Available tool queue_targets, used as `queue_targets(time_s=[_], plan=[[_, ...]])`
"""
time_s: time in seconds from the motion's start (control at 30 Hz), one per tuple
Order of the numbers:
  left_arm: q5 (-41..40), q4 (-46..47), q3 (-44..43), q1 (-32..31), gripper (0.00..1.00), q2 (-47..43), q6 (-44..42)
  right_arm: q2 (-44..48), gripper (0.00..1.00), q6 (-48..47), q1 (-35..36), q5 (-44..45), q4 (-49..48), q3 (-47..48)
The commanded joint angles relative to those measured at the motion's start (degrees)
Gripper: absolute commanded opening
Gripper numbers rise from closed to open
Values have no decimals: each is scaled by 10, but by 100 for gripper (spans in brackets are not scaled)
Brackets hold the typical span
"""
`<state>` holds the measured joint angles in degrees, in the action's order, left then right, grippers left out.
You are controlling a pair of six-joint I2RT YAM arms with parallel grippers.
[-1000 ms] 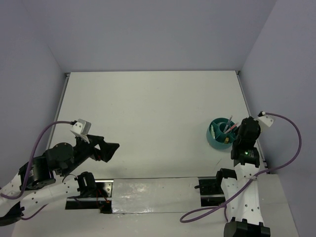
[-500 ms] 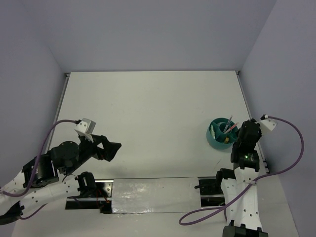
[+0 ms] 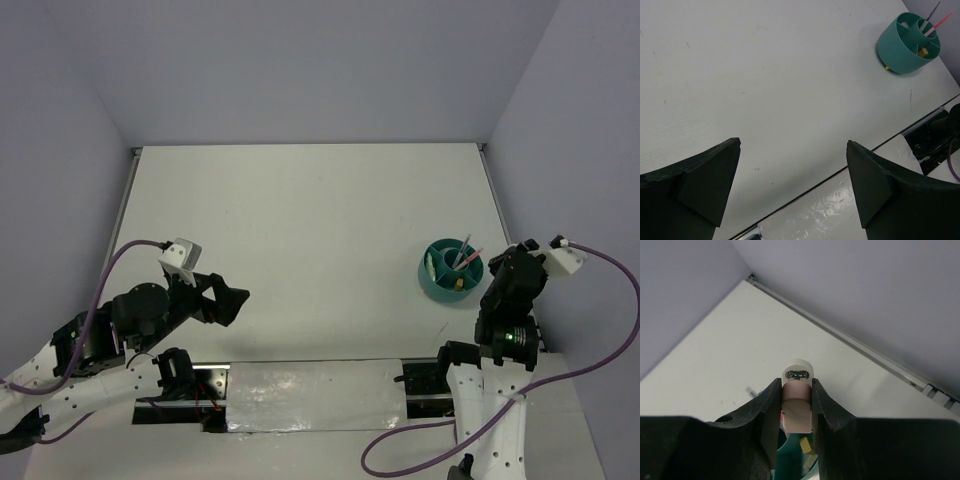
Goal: Sort the stationery into containers
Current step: Place the stapler in the storage box.
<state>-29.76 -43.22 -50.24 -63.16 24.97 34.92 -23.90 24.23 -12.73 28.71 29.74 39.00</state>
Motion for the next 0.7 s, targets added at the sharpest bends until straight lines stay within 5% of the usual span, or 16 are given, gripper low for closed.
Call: queue_targets(time_s=[0.0, 0.3, 0.67], plan=[[0, 24, 2, -3, 99, -6, 2, 20, 0, -3, 2, 4, 11, 70], [-6, 22, 1, -3, 99, 0, 6, 39, 0, -91, 2, -94, 6, 147], [-11, 19, 1, -3, 99, 9, 9, 32, 0, -88, 3, -126, 9, 144]])
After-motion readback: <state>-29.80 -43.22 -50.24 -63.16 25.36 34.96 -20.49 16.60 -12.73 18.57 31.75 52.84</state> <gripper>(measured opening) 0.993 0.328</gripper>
